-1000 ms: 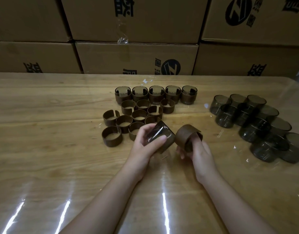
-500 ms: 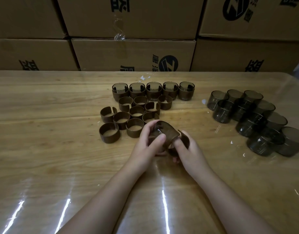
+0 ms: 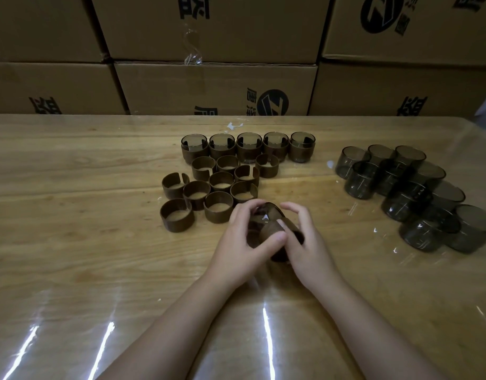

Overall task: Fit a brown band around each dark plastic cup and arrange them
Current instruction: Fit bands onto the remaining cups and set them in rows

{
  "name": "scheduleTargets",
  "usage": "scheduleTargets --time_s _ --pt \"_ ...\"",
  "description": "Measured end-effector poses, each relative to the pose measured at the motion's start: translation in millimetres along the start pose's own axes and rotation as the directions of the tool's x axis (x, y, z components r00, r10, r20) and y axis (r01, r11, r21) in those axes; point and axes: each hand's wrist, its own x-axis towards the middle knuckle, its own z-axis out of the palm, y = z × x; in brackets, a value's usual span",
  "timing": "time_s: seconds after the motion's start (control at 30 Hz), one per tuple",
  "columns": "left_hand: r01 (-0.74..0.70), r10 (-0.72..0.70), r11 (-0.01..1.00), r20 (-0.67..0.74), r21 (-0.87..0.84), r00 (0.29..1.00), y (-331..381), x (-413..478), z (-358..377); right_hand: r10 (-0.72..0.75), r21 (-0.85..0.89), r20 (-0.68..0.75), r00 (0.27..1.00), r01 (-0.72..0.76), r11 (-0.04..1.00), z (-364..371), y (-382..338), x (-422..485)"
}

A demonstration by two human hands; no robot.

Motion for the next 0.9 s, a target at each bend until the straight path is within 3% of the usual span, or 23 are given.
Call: scheduleTargets --time_s 0.23,0.37,0.53,0.9 --pt "-0.004 0.004 1.0 0.005 0.028 1.0 -2.4 0.3 0.7 0.059 0.055 0.017 0.998 -0.06 0.997 -1.2 0.2 4.4" --pt "0.049 -0.06 0.991 -0.089 -0.124 0.994 -0.4 3.6 -1.7 0.003 0.102 0.089 0.996 -0.012 0.995 0.1 -4.6 1.5" --pt "0.049 -0.067 0.981 -0.089 -0.187 0.994 0.8 2.9 -0.9 0.001 0.176 0.075 0.997 -0.014 0.984 2.4 -5.8 1.1" --pt "0.087 -0.099 0.965 -0.033 -0.246 0.995 1.4 2.4 -0.8 0.086 0.142 -0.019 0.996 -0.083 0.986 8.1 -1.4 1.0"
